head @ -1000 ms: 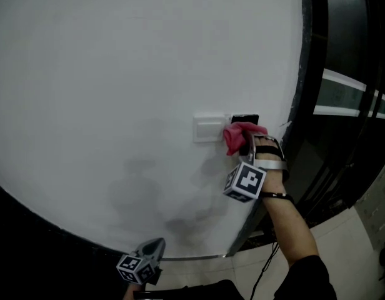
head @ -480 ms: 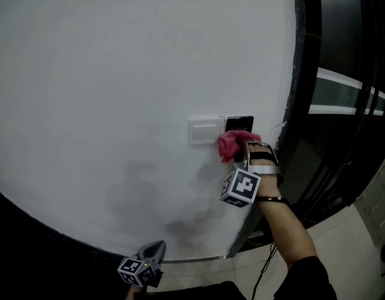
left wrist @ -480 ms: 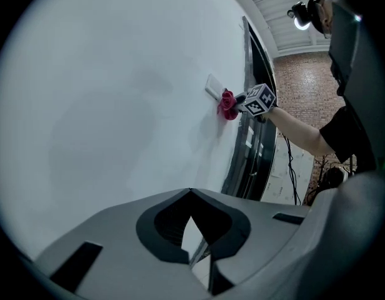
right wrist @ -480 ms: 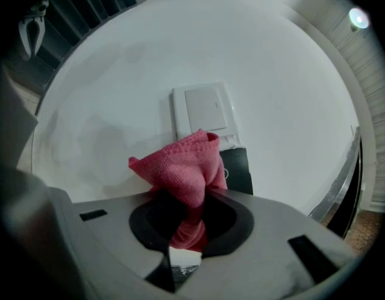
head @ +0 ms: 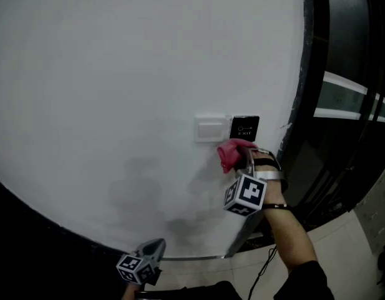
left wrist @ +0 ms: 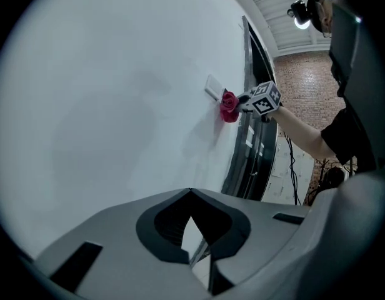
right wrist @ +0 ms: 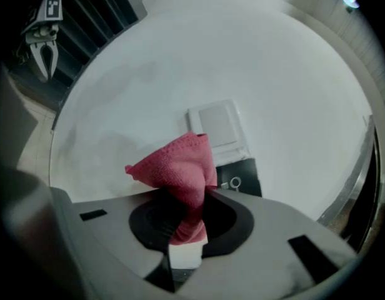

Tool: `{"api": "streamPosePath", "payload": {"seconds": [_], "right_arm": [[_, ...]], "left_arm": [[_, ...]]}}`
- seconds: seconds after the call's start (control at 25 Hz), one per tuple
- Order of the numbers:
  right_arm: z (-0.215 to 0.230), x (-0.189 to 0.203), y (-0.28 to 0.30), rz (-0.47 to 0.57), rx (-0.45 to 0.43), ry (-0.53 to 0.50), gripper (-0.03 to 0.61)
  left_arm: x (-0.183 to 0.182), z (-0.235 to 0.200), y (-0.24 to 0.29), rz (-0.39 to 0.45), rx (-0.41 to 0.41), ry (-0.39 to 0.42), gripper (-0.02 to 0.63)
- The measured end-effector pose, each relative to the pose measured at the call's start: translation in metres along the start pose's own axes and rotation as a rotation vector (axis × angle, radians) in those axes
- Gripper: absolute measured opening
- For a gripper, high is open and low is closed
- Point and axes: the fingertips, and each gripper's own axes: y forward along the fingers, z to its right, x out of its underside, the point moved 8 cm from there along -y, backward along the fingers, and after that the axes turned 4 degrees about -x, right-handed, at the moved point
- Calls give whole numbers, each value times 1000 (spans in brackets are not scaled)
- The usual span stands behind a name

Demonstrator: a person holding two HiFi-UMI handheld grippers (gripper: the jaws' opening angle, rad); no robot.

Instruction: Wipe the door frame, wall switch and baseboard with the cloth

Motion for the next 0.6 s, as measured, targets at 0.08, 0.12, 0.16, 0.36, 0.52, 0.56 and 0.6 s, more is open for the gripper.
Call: {"api": "streamPosePath", "payload": {"seconds": [0.08,0.12,0.16,0.36,0.52,0.56,0.6], "right_arm": [[21,-19,-13,62,53,30,63],[31,-30,-18,94,87,42,63],[41,-40,-21,123,120,46,63],[71,-84,-17,119,205,-21,63],[61,-99,-1,77,171,-5,63],[56,-99,2,68,181,-21,61],[51,-96,6,49,196,-45,61]], "left_arm": [[-1,-2,-2,10,-5,-6,-8],[-2,-4,-3,18,-7,-13,-8],[-2,-6,-5,28,-9,-19,-8],[-6,-21,-20,73,-30,-28,-8],[-7,-32,-30,59,-68,-17,-8],[-6,-35,-31,54,-78,-19,-8],[-4,-39,-32,51,-85,-23,-8]]}}
